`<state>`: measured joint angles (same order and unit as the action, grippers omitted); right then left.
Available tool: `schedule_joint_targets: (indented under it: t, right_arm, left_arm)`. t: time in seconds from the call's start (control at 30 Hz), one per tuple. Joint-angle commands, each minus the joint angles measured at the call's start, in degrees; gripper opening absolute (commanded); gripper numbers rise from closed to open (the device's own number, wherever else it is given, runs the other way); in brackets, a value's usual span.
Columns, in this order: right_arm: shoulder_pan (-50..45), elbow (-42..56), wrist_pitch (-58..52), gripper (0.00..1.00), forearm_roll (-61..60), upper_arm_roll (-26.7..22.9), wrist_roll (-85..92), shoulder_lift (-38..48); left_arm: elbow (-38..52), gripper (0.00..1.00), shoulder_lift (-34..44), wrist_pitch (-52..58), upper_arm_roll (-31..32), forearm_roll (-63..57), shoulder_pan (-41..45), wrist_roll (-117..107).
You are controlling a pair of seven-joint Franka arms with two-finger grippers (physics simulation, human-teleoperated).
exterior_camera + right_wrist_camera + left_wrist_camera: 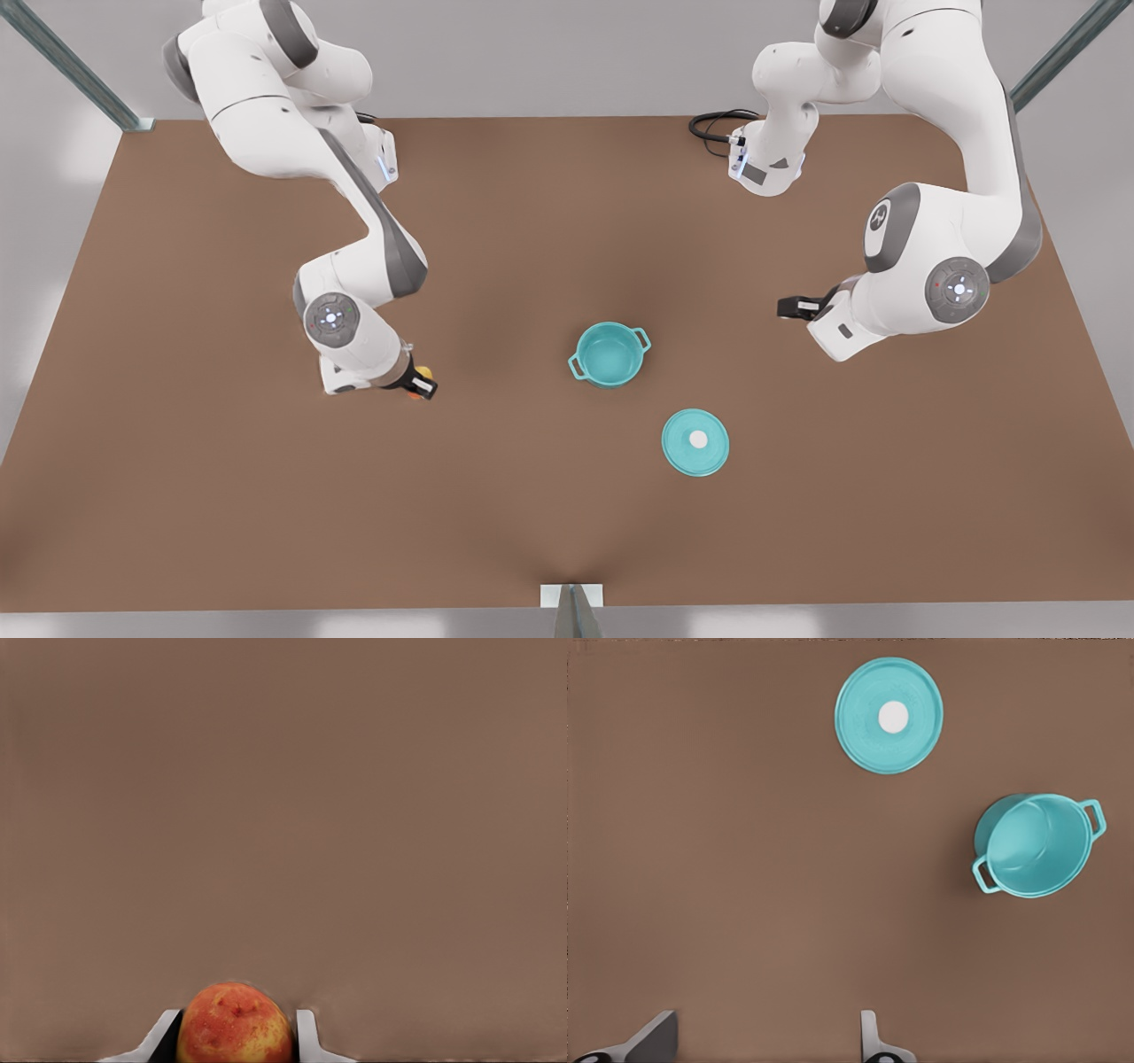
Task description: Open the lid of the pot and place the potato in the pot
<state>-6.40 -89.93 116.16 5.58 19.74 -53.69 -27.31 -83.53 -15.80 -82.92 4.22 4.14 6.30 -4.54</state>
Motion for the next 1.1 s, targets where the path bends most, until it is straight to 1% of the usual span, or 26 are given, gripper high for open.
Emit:
schedule_joint_targets:
  t: [0.0, 0.1, 0.27, 0.37, 0.5, 0.53, 0.67, 0.8, 0.83, 0.87, 0.9, 1.0, 1.03, 1.07]
  right_arm:
    - [-3.2, 3.4, -6.1, 0.52, 0.2, -0.1, -38.2, -2.0]
    - [-8.2, 10.1, -8.1, 0.52, 0.2, -0.1, -43.5, -6.4]
    - [-17.9, 23.5, -7.9, 0.52, 0.5, -0.6, -51.5, -15.5]
    - [-21.5, 27.8, -6.6, 0.52, 0.6, -1.3, -52.4, -19.8]
    - [-24.8, 29.6, -1.2, 0.53, 0.5, -1.2, -53.5, -23.6]
    - [-25.5, 31.9, -1.0, 0.52, 0.5, -1.2, -53.5, -25.4]
    - [-28.1, 33.1, 5.3, 0.53, 0.5, -1.3, -53.5, -29.5]
    - [-29.0, 34.3, 5.9, 0.55, 0.5, -1.3, -53.5, -30.8]
    - [-29.0, 34.3, 5.9, 0.61, 0.5, -1.3, -53.4, -30.8]
    - [-29.1, 34.3, 5.9, 0.76, 0.6, -1.3, -53.1, -30.8]
    - [-29.3, 34.2, 5.8, 1.0, 0.7, -1.4, -52.4, -30.8]
    - [-29.2, 34.2, 5.4, 1.0, 0.7, -1.5, -52.3, -30.6]
    - [-28.8, 33.9, 3.0, 1.0, 0.8, -2.6, -50.6, -28.7]
    - [-23.9, 31.2, -2.1, 1.0, 0.6, -2.5, -44.9, -24.6]
  left_arm:
    - [1.4, 1.0, -0.3, -1.3, 0.0, -0.9, -0.1, 2.3]
    - [2.7, 1.0, -0.4, -4.5, -0.2, -0.7, -0.2, 1.9]
    - [2.8, 1.0, -0.5, -4.7, 0.0, -0.4, -0.9, 1.9]
    - [2.8, 1.0, -0.5, -4.7, 0.0, -0.6, -0.9, 1.9]
    - [2.8, 1.0, -0.5, -4.7, 0.0, -0.6, -0.9, 1.9]
    - [2.8, 1.0, -0.5, -4.7, 0.0, -0.6, -0.9, 1.9]
    - [2.8, 1.0, -0.5, -4.6, 0.0, -0.5, -1.0, 1.9]
    - [2.8, 1.0, -0.5, -4.6, 0.0, -0.4, -1.0, 1.9]
    - [2.8, 1.0, -0.5, -4.6, 0.0, -0.5, -0.9, 1.9]
    - [2.8, 1.0, -0.5, -4.6, 0.0, -0.6, -0.9, 1.9]
    - [2.8, 1.0, -0.5, -4.6, 0.0, -0.6, -0.9, 1.9]
    - [2.8, 1.0, -0.5, -4.6, 0.0, -0.4, -1.0, 1.9]
    - [2.8, 1.0, -0.5, -4.6, 0.0, -0.4, -1.0, 1.9]
    - [2.8, 1.0, -0.5, -4.6, 0.0, -0.5, -1.0, 1.9]
